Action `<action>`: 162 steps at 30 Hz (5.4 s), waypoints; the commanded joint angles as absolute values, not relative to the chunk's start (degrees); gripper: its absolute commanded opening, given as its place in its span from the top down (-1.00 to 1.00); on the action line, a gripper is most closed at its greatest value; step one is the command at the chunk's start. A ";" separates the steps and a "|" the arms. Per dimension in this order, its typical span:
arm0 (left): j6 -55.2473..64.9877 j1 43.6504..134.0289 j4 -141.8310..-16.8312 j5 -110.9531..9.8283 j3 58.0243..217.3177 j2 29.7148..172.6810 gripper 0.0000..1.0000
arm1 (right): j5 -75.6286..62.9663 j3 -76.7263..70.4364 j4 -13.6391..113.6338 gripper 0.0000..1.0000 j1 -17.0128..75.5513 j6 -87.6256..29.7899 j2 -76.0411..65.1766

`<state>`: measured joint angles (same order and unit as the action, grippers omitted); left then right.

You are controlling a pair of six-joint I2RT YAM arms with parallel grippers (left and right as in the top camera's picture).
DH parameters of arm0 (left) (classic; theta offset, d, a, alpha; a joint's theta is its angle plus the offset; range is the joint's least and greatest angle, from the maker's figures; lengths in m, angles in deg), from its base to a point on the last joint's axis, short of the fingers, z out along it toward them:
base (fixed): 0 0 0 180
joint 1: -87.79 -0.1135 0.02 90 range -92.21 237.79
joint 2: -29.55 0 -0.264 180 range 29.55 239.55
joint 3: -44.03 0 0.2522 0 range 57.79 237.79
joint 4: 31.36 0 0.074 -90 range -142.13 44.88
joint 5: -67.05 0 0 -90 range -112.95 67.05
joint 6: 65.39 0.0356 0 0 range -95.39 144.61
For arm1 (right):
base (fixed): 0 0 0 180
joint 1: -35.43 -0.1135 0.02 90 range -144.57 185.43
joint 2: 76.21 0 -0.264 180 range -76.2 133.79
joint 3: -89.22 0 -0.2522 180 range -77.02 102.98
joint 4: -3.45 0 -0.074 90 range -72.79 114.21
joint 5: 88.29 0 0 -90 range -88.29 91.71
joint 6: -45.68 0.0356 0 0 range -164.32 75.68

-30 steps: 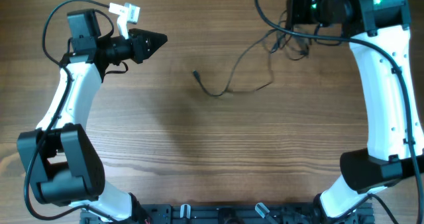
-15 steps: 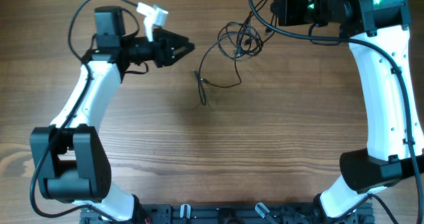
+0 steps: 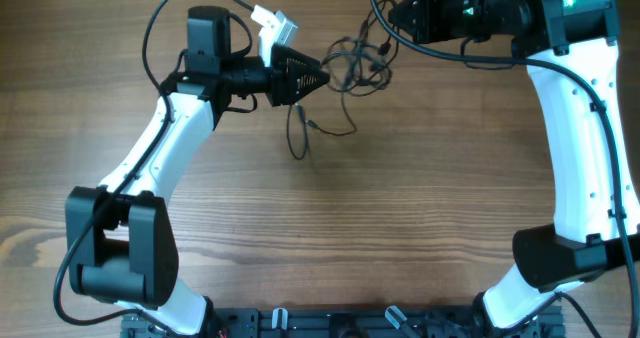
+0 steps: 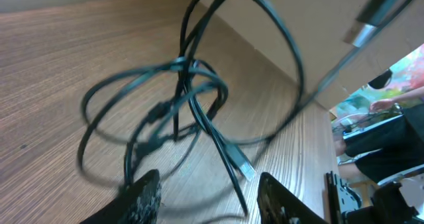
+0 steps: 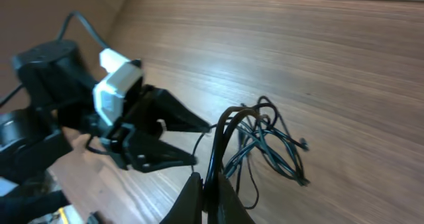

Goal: Untangle cables

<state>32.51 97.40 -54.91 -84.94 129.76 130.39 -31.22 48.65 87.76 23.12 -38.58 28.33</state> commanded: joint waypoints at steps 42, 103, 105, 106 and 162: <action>33.21 100.22 -55.02 -70.12 130.02 131.31 0.92 | -37.71 48.97 86.47 0.91 21.15 -41.27 27.43; 31.46 76.06 -67.32 -62.71 130.02 124.44 0.92 | 3.89 48.97 88.74 0.91 29.74 -25.88 27.45; 31.46 75.23 -67.54 -62.74 130.02 123.81 0.92 | 3.80 48.97 88.89 0.91 31.03 -25.90 27.45; 31.48 74.95 -67.74 -62.71 130.02 123.48 0.92 | 3.89 48.97 89.11 0.91 31.40 -25.97 27.45; 29.97 94.05 -58.64 -79.92 130.02 113.56 0.92 | -47.52 25.45 77.02 0.17 21.63 -52.30 30.53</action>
